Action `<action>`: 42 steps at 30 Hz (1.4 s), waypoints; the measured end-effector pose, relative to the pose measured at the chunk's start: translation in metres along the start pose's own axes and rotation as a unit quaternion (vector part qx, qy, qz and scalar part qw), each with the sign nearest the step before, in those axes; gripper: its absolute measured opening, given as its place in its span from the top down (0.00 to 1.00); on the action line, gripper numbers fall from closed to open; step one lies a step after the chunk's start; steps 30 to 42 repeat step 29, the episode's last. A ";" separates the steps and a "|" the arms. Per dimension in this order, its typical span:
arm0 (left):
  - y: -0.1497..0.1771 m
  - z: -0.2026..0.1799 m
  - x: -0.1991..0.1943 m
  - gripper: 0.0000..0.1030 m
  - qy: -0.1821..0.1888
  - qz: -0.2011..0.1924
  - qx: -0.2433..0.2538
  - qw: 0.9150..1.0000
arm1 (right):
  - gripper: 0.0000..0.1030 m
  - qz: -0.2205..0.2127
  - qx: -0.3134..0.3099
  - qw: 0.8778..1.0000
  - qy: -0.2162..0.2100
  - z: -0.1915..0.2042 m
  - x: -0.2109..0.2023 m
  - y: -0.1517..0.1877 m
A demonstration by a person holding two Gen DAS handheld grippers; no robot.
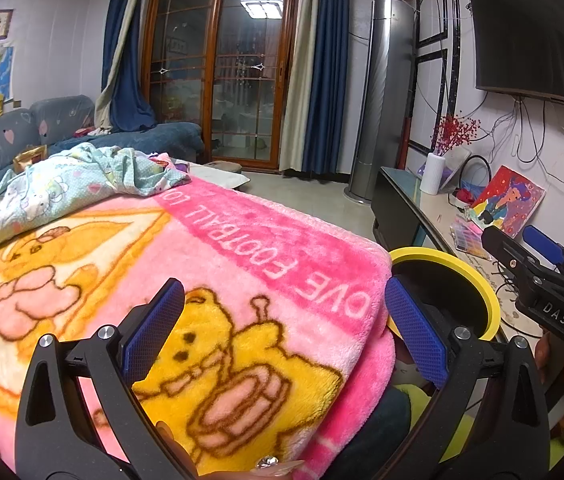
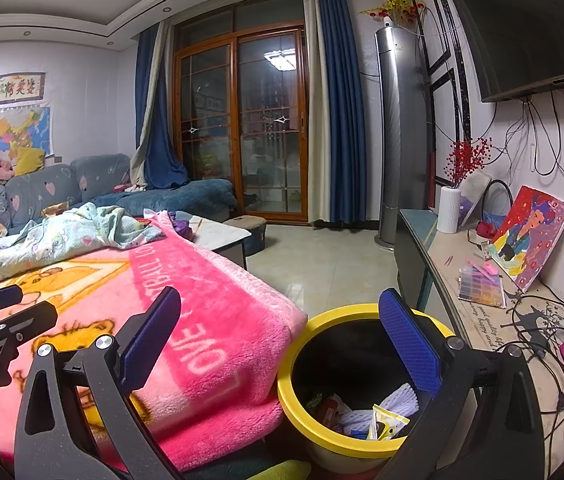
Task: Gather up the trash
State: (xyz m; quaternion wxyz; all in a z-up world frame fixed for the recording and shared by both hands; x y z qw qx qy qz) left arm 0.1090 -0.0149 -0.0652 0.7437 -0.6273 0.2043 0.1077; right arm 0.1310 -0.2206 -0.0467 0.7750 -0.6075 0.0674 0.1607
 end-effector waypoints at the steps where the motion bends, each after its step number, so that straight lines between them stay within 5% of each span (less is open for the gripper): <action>1: -0.001 -0.001 0.000 0.11 0.001 0.000 -0.001 1.000 | 0.06 0.000 0.000 1.000 0.000 0.000 0.000 0.000; 20: 0.008 0.008 0.003 0.11 -0.010 0.017 -0.011 1.000 | 0.06 0.007 -0.007 1.000 -0.003 0.002 0.004 0.001; 26: 0.020 0.071 -0.004 0.11 -0.062 0.049 -0.068 0.995 | 0.06 0.062 -0.008 0.996 -0.066 0.056 0.027 0.008; 29: 0.047 0.149 -0.028 0.11 -0.139 0.079 -0.107 0.981 | 0.06 0.111 -0.039 0.985 -0.125 0.127 0.042 0.028; 42: 0.047 0.149 -0.028 0.11 -0.139 0.079 -0.107 0.981 | 0.06 0.111 -0.039 0.985 -0.125 0.127 0.042 0.028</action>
Point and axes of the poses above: each gripper's, at about its wrist camera, not at the fingertips, and x roughly the way its jaws point, z to its left, y to its underside, the point moved 10 cm from there along x, roughly the way its jaws point, and after that the axes turned 13 degrees about x, right-handed, at the moved point
